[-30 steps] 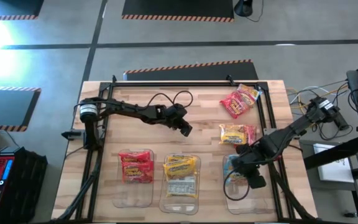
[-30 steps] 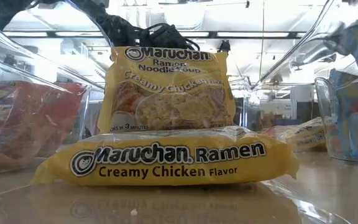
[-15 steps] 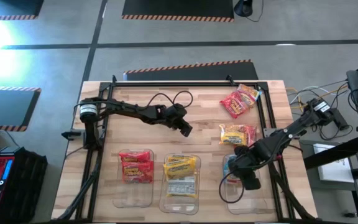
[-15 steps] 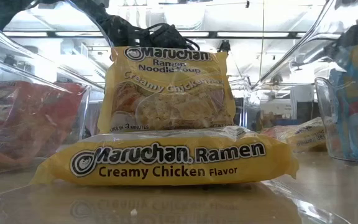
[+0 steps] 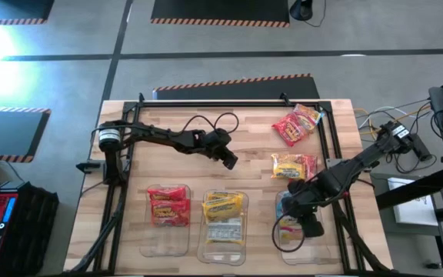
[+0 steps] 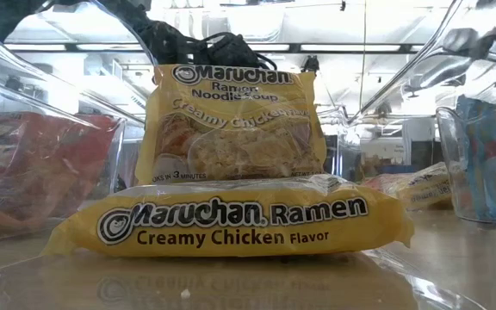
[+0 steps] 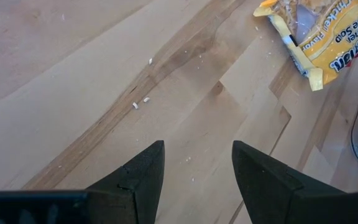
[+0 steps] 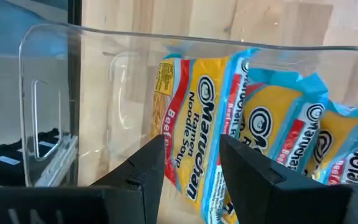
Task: Sort Maruchan noodles
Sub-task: Put the yellow noodle pack into the middle transparent bin
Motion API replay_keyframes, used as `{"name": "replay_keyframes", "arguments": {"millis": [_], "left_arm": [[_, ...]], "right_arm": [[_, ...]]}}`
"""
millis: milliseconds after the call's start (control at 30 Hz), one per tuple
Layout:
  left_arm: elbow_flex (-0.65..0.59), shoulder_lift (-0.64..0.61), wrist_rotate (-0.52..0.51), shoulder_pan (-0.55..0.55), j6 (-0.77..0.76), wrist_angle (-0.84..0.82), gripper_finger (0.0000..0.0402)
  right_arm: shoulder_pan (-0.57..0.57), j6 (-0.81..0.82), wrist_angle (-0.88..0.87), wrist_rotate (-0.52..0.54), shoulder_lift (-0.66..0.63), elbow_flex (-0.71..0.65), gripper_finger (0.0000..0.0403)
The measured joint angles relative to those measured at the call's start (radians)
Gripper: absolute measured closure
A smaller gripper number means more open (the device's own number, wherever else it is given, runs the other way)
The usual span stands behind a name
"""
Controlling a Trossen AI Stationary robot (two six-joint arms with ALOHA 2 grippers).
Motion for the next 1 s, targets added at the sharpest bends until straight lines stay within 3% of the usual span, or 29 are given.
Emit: {"name": "replay_keyframes", "arguments": {"millis": [200, 400, 500, 767, 1000], "left_arm": [[0.0, 0.0, 0.0, 0.0, -0.005, -0.001, 0.0231], [0.0, 0.0, 0.014, -0.012, -0.019, 0.049, 0.0231], [0.0, 0.0, 0.015, -0.021, -0.02, 0.111, 0.0231], [0.002, 0.0, 0.017, -0.03, -0.07, 0.319, 0.0231], [0.052, 0.013, 0.019, -0.041, -0.151, 0.318, 0.0231]], "right_arm": [[0.0, -0.002, -0.131, 0.091, -0.018, 0.046, 0.0264], [-0.02, 0.086, -0.251, 0.332, -0.098, 0.064, 0.0262], [-0.068, 0.142, -0.254, 0.394, -0.156, 0.026, 0.0262], [-0.322, 0.288, -0.202, 0.376, -0.264, -0.164, 0.0264], [-0.551, 0.225, -0.113, 0.211, -0.37, -0.338, 0.0265]]}}
